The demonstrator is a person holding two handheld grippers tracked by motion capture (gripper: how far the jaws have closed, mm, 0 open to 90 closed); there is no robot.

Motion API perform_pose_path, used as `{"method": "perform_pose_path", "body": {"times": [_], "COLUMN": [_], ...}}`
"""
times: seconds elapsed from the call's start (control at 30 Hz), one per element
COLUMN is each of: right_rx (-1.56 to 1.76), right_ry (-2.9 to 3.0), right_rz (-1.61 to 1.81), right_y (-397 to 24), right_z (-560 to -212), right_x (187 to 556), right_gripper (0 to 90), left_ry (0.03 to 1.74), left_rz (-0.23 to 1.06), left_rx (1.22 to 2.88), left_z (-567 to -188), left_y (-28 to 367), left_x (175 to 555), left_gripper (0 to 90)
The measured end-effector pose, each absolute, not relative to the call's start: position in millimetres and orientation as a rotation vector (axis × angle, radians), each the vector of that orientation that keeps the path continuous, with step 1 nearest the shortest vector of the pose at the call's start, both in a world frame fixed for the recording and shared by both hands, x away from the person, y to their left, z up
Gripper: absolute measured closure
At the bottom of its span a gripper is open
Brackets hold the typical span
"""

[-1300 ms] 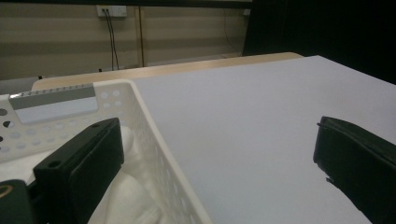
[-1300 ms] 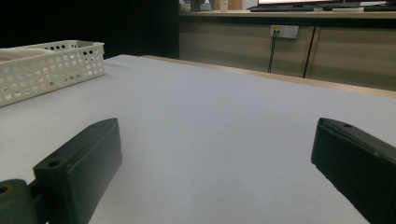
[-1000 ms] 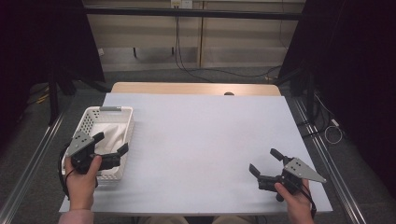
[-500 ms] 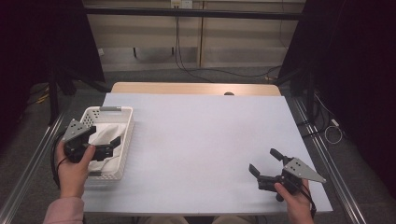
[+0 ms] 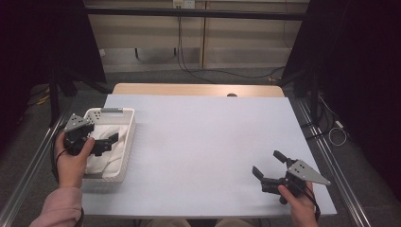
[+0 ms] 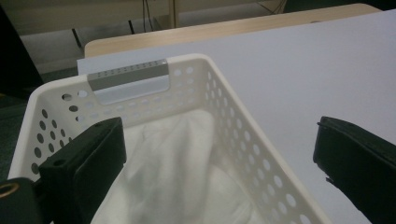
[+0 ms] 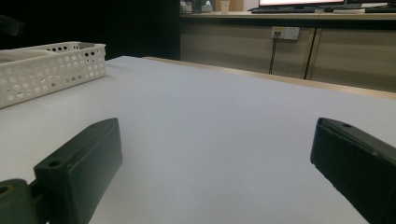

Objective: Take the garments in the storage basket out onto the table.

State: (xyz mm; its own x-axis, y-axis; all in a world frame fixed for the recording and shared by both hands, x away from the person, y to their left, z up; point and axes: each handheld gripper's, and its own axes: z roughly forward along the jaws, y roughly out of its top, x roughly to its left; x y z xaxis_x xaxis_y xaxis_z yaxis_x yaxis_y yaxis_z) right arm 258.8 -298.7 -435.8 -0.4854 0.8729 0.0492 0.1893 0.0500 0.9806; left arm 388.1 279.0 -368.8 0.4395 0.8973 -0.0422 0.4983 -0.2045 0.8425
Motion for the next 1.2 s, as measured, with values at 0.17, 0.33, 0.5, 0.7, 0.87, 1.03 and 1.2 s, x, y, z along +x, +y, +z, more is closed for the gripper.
{"method": "perform_pose_path", "body": {"times": [0.17, 0.33, 0.5, 0.7, 0.87, 1.03, 1.2], "right_rx": [1.062, 1.066, 1.063, 1.061, 1.062, 1.061, 1.057], "right_ry": [1.746, 1.742, 1.745, 1.747, 1.748, 1.748, 1.749], "right_rz": [1.471, 1.468, 1.471, 1.47, 1.47, 1.47, 1.474], "right_y": [-299.0, -299.6, -299.5, -299.2, -299.1, -299.2, -299.0], "right_z": [-436.0, -436.2, -436.2, -436.3, -436.3, -436.3, -436.4], "right_x": [258.8, 258.9, 259.0, 259.3, 259.3, 259.2, 259.5], "right_gripper": [1.8, 1.8, 1.8, 1.9, 1.9, 1.9, 1.9], "left_ry": [1.233, 1.25, 1.286, 1.314, 1.348, 1.392, 1.402], "left_rz": [0.578, 0.566, 0.549, 0.544, 0.538, 0.531, 0.525], "left_rx": [1.908, 1.957, 1.98, 2.02, 2.05, 2.06, 2.087], "left_z": [-372.3, -373.9, -375.1, -376.6, -380.0, -384.7, -388.7], "left_y": [277.8, 278.9, 281.7, 285.9, 286.7, 287.1, 285.4], "left_x": [397.6, 404.9, 408.6, 414.7, 420.0, 424.7, 427.8], "left_gripper": [3.0, 3.2, 3.4, 3.5, 3.5, 3.9, 4.4]}}
